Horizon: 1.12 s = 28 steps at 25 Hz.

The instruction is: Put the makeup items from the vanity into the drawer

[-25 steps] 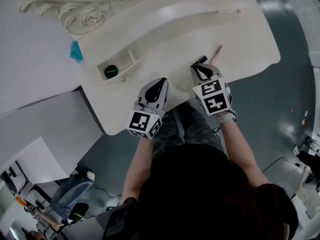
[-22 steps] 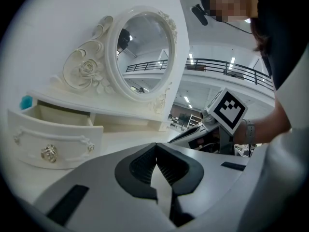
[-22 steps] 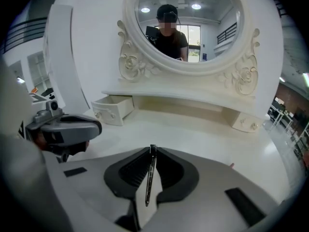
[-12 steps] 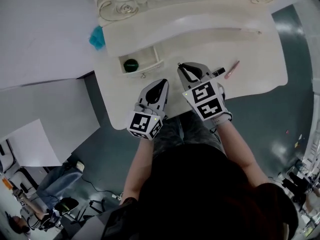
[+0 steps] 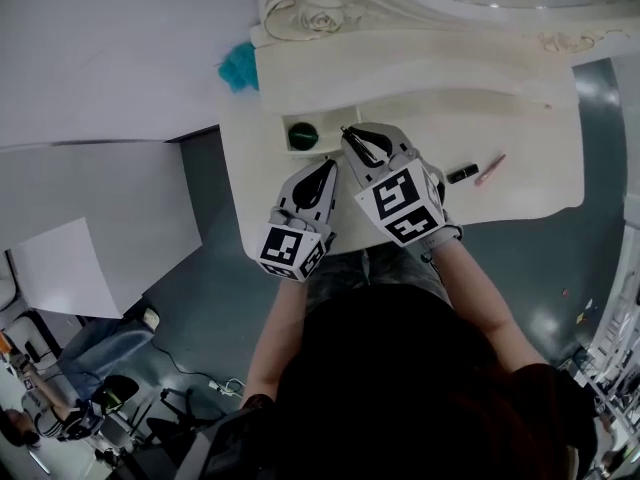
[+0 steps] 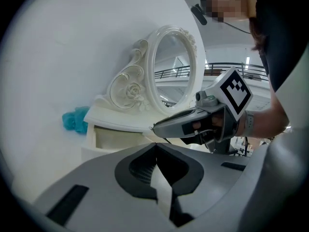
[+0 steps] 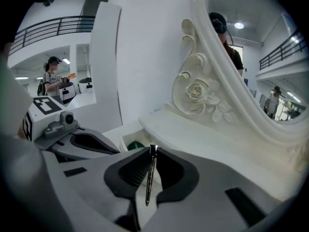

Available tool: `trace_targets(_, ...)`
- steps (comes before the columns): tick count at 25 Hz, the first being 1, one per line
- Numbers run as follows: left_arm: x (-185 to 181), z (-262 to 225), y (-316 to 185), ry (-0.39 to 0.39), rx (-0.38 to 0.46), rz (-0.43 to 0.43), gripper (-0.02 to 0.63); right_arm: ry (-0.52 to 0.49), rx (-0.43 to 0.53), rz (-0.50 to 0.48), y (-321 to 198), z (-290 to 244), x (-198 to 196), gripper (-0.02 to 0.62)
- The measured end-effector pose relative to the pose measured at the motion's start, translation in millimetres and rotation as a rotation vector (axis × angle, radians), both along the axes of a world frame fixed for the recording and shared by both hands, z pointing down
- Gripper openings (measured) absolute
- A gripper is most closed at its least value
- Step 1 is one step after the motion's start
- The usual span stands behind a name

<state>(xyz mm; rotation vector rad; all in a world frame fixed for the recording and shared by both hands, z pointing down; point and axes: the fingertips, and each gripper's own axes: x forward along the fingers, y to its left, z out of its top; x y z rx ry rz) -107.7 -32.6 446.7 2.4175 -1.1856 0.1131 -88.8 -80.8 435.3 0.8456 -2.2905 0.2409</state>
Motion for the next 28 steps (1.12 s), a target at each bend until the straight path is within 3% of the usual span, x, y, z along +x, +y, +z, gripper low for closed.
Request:
trace_targets(8,-26,0,-9,0.005,-0.011,0.009,0.012,0.107,0.067,-0.184,-7,7,-47,0.054)
trace_targets(14,-35,1,-14,0.012,-0.016,0.012,0.012,0.166,0.029,-0.278,-6,25,-62,0.054)
trace_targets(23,-53,-3,-20,0.025,-0.015,-0.017,0.012,0.160,-0.095,-0.303,-7,42,-72,0.055)
trace_targets(28,-56,-4,-21,0.025,-0.015,-0.022,0.012,0.162,-0.119,-0.315,-6,43,-74,0.055)
